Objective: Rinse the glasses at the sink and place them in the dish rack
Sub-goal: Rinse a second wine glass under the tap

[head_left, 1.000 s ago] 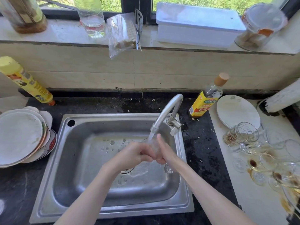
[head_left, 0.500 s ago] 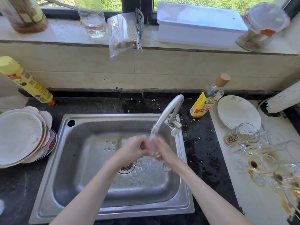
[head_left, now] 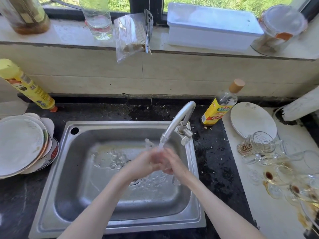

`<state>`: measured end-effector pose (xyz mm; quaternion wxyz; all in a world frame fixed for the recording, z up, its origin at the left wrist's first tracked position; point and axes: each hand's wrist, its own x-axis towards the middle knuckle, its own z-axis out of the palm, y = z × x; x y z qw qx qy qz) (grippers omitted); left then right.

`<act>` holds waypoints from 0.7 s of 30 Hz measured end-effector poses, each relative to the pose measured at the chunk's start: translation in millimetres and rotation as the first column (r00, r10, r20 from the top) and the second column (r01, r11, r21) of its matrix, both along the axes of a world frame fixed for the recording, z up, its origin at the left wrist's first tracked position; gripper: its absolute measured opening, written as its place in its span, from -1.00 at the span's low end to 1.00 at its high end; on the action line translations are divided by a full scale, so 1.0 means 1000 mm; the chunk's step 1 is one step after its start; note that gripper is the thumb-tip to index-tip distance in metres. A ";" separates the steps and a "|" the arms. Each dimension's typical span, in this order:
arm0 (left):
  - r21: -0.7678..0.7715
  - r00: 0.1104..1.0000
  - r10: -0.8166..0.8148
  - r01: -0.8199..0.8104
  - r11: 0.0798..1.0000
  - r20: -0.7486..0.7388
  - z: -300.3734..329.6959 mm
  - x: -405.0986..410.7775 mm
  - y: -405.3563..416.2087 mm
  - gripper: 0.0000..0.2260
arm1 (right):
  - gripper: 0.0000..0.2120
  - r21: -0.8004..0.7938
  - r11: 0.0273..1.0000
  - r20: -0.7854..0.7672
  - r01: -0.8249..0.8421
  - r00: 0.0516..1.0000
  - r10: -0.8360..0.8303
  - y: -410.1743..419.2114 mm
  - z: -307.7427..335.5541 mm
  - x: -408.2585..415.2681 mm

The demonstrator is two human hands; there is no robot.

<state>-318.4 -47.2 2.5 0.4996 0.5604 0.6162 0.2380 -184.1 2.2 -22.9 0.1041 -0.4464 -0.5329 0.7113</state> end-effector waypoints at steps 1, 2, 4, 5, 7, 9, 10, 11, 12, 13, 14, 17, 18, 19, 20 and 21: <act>-0.033 0.994 -0.102 0.101 0.994 -0.031 0.000 -0.002 -0.001 -0.88 | -0.57 -0.033 0.999 0.031 -0.011 0.999 0.012 0.002 -0.002 0.000; -0.065 0.983 -0.175 0.171 0.983 -0.052 0.001 -0.005 -0.001 -0.89 | -0.50 -0.064 0.997 0.064 -0.033 0.997 0.037 0.004 -0.005 0.001; -0.101 0.988 -0.149 0.144 0.985 -0.051 0.002 -0.009 0.001 -0.91 | -0.41 -0.122 0.989 0.075 -0.080 0.993 0.090 0.005 -0.007 0.002; -0.082 0.996 -0.071 0.067 0.994 -0.055 0.002 -0.009 0.001 -0.90 | -0.46 -0.126 0.988 0.068 -0.091 0.993 0.100 0.004 -0.007 0.002; -0.013 0.988 0.133 -0.134 0.991 -0.073 -0.002 -0.009 0.001 -0.76 | -0.70 -0.063 0.993 0.067 -0.100 0.992 0.104 0.002 -0.008 0.001; 0.006 0.972 0.234 -0.234 0.972 -0.008 -0.003 -0.009 -0.001 -0.73 | -0.84 -0.010 0.995 0.070 -0.098 0.993 0.098 0.002 -0.005 -0.001; -0.004 0.983 0.185 -0.185 0.983 0.022 -0.002 -0.009 -0.002 -0.79 | -0.82 -0.007 0.997 0.066 -0.073 0.995 0.073 0.003 -0.007 -0.003; -0.032 0.996 0.084 -0.083 0.996 0.029 0.000 -0.010 -0.002 -0.86 | -0.73 -0.020 0.998 0.070 -0.056 0.996 0.057 0.006 -0.007 -0.004; -0.061 0.999 -0.030 0.031 0.998 0.025 0.002 -0.011 -0.004 -0.92 | -0.59 -0.028 0.998 0.105 -0.050 0.993 0.053 0.007 -0.005 -0.005; -0.083 0.994 -0.105 0.107 0.991 0.023 0.005 -0.011 -0.004 -0.92 | -0.47 -0.033 0.999 0.127 -0.041 0.991 0.045 0.009 -0.005 -0.005; -0.088 0.993 -0.120 0.121 0.989 0.022 0.006 -0.012 -0.003 -0.92 | -0.42 -0.040 0.998 0.136 -0.039 0.990 0.044 0.010 -0.003 -0.006; -0.029 0.995 0.047 -0.050 0.998 -0.090 0.006 -0.012 0.002 -0.87 | -0.55 -0.027 0.997 0.108 -0.078 0.991 0.081 0.007 0.000 -0.007; 0.010 0.982 0.121 -0.121 0.993 -0.142 0.003 -0.010 0.003 -0.79 | -0.54 -0.002 0.996 0.082 -0.088 0.993 0.087 0.005 -0.006 -0.007; 0.040 0.970 0.181 -0.177 0.983 -0.161 0.000 -0.009 0.002 -0.74 | -0.48 0.037 0.995 0.069 -0.096 0.993 0.093 0.003 -0.010 -0.006; 0.053 0.969 0.201 -0.196 0.979 -0.142 -0.001 -0.007 0.001 -0.72 | -0.45 0.059 0.995 0.074 -0.082 0.994 0.077 0.000 -0.009 -0.006; 0.037 0.981 0.163 -0.160 0.986 -0.108 -0.001 -0.007 0.001 -0.75 | -0.46 0.056 0.996 0.069 -0.063 0.996 0.059 0.000 -0.012 -0.006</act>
